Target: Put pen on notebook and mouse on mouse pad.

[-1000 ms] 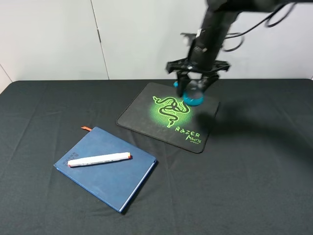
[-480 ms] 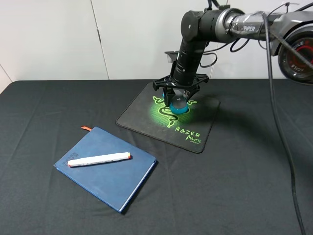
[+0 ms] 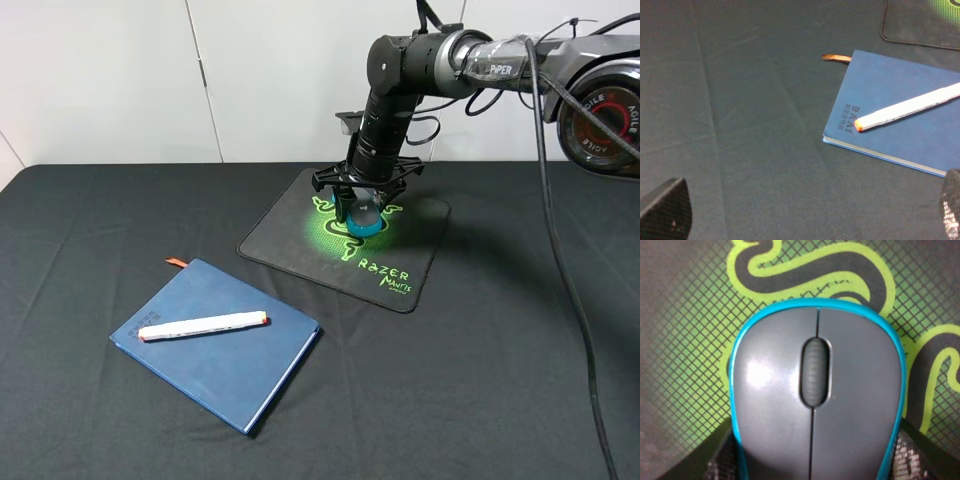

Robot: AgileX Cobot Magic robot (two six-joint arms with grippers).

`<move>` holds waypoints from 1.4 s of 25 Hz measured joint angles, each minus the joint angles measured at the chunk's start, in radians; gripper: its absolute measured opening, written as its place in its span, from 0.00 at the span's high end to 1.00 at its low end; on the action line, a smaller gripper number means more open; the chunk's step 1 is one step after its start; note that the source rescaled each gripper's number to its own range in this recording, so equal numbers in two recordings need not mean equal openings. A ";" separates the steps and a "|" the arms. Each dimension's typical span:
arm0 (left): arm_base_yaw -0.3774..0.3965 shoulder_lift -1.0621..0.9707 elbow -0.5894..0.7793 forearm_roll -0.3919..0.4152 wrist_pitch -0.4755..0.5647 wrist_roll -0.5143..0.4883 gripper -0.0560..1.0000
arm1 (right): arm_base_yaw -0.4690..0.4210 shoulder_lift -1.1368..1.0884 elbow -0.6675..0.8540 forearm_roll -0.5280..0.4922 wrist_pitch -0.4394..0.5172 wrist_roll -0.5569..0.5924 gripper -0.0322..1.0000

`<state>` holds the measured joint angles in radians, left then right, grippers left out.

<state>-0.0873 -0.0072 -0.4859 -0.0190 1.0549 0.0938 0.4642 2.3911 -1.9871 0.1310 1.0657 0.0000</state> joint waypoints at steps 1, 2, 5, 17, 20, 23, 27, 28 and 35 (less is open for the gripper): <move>0.000 0.000 0.000 0.000 0.000 0.000 0.00 | 0.000 0.000 0.000 0.000 0.002 0.000 0.94; 0.000 0.000 0.000 0.000 0.000 0.000 0.00 | 0.000 0.000 0.000 0.002 0.006 0.000 0.94; 0.000 0.000 0.000 0.000 0.000 0.000 0.00 | 0.000 0.000 0.000 0.018 0.008 0.000 0.42; 0.000 0.000 0.000 0.000 0.000 0.000 0.00 | 0.000 0.000 -0.002 0.034 0.009 0.044 0.00; 0.000 0.000 0.000 0.000 0.000 0.000 0.00 | 0.000 -0.007 -0.004 0.036 0.026 0.044 0.00; 0.000 0.000 0.000 0.000 0.000 0.000 0.00 | 0.000 -0.042 -0.006 0.038 0.055 0.044 0.00; 0.000 0.000 0.000 0.000 0.000 0.000 0.00 | 0.000 -0.114 -0.010 0.038 0.129 0.044 0.00; 0.000 0.000 0.000 0.000 0.000 0.000 0.00 | 0.000 -0.130 -0.010 0.038 0.138 0.043 0.00; 0.000 0.000 0.000 0.000 0.000 0.000 0.00 | 0.000 -0.295 -0.004 0.037 0.149 0.043 0.00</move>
<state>-0.0873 -0.0072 -0.4859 -0.0190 1.0549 0.0938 0.4642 2.0957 -1.9914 0.1681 1.2151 0.0433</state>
